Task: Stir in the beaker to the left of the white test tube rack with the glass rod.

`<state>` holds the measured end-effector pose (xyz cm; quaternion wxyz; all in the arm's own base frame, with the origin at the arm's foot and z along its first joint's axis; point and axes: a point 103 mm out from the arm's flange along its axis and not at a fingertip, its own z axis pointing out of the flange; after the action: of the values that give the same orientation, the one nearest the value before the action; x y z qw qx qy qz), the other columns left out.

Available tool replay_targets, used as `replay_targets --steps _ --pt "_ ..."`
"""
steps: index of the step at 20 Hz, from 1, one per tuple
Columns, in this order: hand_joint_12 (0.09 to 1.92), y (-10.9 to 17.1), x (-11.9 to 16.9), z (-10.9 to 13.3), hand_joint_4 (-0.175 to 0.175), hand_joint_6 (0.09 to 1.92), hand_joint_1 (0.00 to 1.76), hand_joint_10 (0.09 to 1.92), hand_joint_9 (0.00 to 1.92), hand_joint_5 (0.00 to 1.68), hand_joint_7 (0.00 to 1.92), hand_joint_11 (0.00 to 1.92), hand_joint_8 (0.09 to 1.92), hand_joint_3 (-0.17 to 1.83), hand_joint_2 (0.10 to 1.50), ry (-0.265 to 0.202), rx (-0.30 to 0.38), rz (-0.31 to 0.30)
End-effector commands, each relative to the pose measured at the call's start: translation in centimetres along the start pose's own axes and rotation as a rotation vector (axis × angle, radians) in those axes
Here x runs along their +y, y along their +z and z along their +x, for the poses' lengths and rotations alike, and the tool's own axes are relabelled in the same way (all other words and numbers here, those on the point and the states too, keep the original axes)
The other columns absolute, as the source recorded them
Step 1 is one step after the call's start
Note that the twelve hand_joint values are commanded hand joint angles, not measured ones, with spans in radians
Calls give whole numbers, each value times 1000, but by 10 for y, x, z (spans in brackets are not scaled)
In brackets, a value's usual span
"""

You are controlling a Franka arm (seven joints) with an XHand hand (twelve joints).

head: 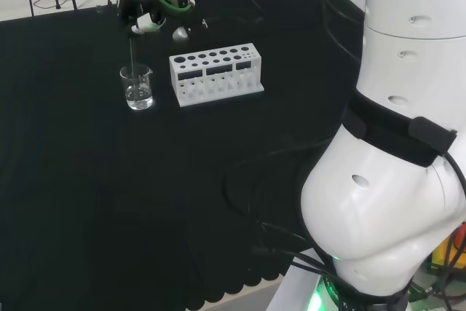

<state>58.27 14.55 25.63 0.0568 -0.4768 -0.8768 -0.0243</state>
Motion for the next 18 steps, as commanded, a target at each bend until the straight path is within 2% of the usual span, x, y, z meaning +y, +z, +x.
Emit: replay_targets --steps 1,8,13,18 --pt "303 0 15 3 -175 418 1308 494 1730 1158 1249 1724 852 -3 1025 -12 -8 -6" --pt "304 0 25 -21 -175 417 1308 493 1731 1159 1250 1724 851 -3 1025 -2 -5 -13" --pt "304 -4 14 -31 -175 416 1308 493 1731 1160 1250 1725 851 -3 1025 15 -15 -10" --pt "304 -8 -1 -28 -175 415 1308 493 1732 1160 1250 1725 851 -3 1025 20 -15 -16"
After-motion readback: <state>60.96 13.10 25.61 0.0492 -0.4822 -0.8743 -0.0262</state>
